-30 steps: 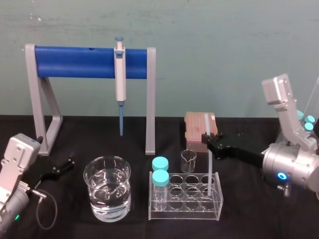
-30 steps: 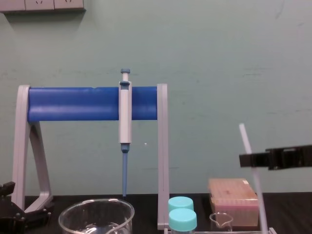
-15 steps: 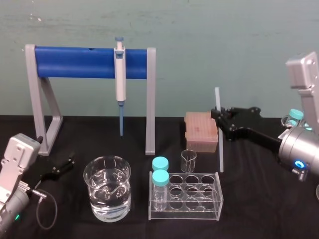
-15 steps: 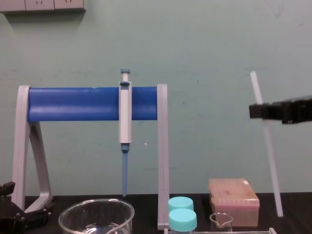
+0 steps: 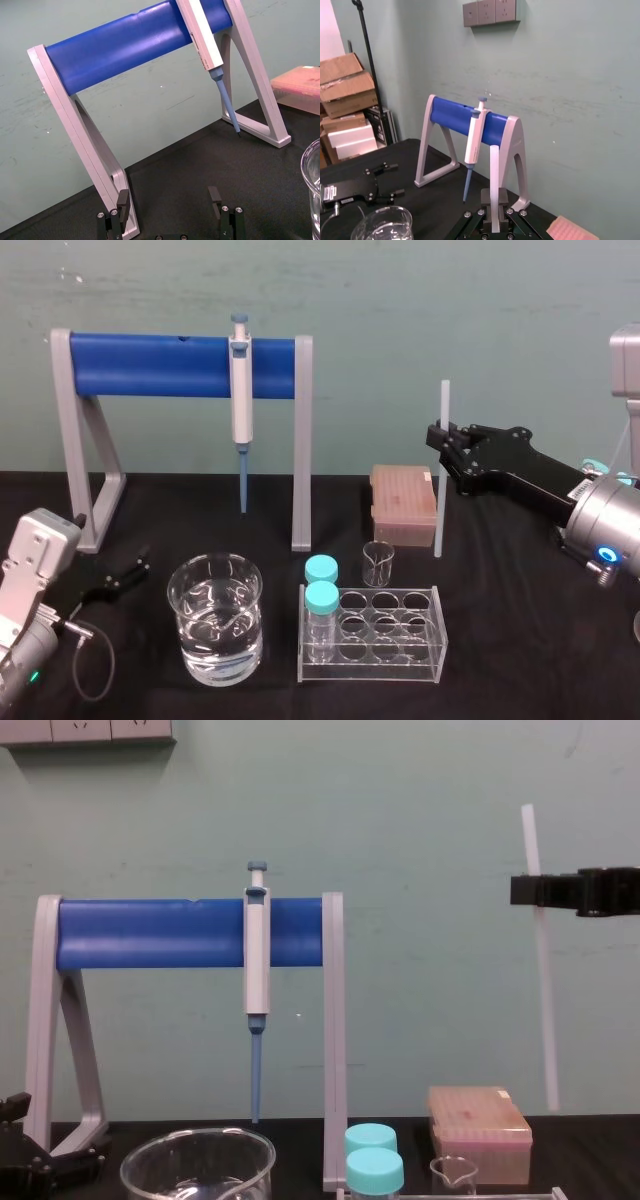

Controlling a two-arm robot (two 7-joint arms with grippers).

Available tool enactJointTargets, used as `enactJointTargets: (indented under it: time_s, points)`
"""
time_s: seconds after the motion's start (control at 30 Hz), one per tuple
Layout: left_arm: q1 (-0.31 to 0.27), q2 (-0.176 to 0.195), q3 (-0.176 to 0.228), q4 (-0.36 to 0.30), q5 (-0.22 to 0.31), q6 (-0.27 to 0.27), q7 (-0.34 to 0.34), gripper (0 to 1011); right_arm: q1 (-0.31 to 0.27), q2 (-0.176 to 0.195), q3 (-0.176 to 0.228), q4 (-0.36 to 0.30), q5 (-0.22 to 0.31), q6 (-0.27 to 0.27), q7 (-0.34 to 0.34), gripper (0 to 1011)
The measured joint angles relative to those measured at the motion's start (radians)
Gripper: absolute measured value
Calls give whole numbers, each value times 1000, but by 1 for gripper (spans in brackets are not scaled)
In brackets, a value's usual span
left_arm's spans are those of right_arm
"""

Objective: Pick up the stirring rod with one hand, then place it down.

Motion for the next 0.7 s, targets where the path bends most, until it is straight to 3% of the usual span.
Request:
enactJointTargets:
  time_s: [0.7]
  points:
    - [0, 0, 0, 0, 0, 0, 0, 1005, 3, -5, -2, 3, 2, -6, 2, 79]
